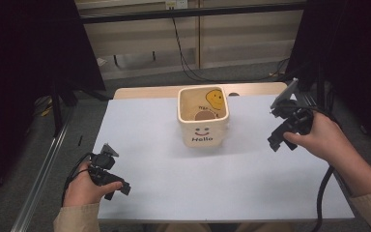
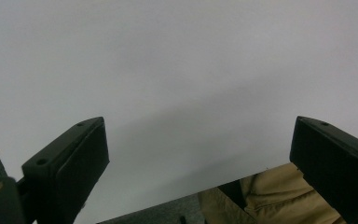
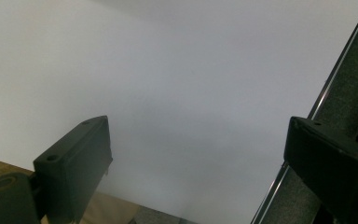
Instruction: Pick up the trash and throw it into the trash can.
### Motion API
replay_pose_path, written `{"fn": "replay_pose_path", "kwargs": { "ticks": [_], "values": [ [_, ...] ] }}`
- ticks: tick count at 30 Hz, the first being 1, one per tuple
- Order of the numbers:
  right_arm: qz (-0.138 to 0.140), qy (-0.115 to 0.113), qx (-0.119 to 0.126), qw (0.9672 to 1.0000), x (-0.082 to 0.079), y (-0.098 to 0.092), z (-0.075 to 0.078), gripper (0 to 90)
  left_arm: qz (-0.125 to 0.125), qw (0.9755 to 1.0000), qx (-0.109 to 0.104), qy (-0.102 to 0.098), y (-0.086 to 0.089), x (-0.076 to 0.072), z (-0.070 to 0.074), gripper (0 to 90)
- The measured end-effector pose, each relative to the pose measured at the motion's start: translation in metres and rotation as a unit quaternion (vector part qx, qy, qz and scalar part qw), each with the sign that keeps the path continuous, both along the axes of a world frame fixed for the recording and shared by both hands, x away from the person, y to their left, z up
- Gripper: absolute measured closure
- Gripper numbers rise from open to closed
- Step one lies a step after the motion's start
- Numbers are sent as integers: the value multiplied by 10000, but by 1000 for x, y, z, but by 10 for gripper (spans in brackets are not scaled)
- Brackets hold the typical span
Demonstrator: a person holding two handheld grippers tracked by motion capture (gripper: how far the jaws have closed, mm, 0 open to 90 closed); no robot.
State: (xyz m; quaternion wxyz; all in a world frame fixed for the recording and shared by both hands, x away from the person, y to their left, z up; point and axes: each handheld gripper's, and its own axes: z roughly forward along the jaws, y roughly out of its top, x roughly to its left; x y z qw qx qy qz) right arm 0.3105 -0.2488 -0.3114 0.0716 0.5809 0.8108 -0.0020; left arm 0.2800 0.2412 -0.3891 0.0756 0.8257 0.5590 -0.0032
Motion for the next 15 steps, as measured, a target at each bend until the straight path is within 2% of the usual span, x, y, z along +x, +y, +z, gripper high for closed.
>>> {"fn": "replay_pose_path", "kwargs": {
  "ticks": [2, 8, 10, 11, 15],
  "values": [
    [-18, 52, 35, 10000, -5, -4, -11, 75, 41, 10000, -56, 35, -1, 0, 0, 43],
    [-21, 111, -111, 9999, -19, -14, -41, 79, 22, 10000, -68, 34, 0, -1, 2, 43],
    [-85, 164, -24, 9998, -26, -20, -54, 78, 47, 10000, -54, -14, 1, -1, 2, 43],
    [-85, 164, -24, 9998, -26, -20, -54, 78, 49, 10000, -84, -2, 1, -1, 2, 43],
    [-350, 280, -126, 9989, -36, -31, -74, 77, -6, 10000, -16, -23, 3, 0, 3, 43]
  ]
}}
